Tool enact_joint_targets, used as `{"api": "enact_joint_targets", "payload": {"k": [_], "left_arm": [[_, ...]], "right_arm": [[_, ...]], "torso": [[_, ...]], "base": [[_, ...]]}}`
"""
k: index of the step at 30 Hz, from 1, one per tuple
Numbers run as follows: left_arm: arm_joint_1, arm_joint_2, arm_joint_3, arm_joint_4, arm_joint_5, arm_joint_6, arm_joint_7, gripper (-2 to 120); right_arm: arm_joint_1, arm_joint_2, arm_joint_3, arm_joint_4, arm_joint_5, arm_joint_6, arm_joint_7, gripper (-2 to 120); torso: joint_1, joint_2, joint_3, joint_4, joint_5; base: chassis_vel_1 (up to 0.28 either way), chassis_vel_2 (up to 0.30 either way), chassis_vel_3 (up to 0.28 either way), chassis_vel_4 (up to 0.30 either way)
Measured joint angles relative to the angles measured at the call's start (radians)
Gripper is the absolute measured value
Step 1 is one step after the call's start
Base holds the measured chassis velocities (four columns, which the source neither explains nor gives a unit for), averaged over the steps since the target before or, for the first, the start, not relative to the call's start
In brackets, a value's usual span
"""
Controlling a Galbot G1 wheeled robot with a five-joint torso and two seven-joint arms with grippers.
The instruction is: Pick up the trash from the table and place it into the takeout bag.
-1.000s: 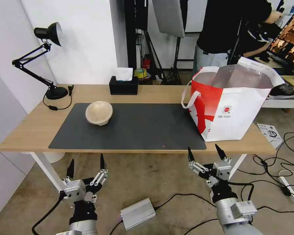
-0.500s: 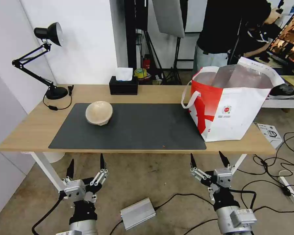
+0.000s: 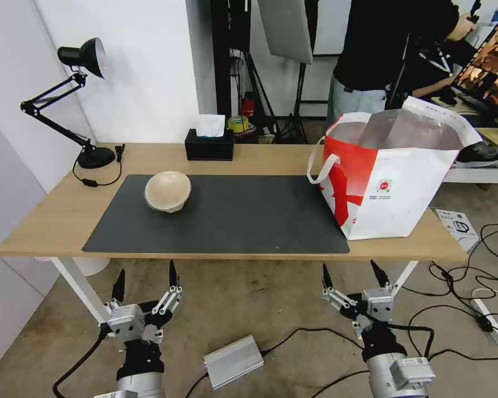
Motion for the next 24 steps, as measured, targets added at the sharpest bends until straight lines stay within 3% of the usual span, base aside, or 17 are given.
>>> {"api": "enact_joint_targets", "payload": {"k": [12, 15, 24], "left_arm": [[-0.024, 0.021, -0.002, -0.016, -0.033, 0.021, 0.0, 100], [-0.048, 0.063, -0.008, -0.024, -0.064, 0.034, 0.002, 100], [-0.129, 0.096, -0.043, -0.069, -0.288, 0.132, -0.022, 100]], "right_arm": [[0.001, 0.0, 0.0, -0.001, 0.0, 0.001, -0.001, 100], [0.001, 0.0, 0.0, -0.001, 0.0, 0.001, -0.001, 100], [0.002, 0.0, 0.0, -0.002, 0.001, 0.002, -0.001, 100]], "torso": [[0.0, 0.0, 0.0, 0.0001, 0.0], [0.0, 0.0, 0.0, -0.0001, 0.0], [0.0, 0.0, 0.0, 0.0001, -0.0001]], "base": [[0.0, 0.0, 0.0, 0.0], [0.0, 0.0, 0.0, 0.0], [0.0, 0.0, 0.0, 0.0]]}}
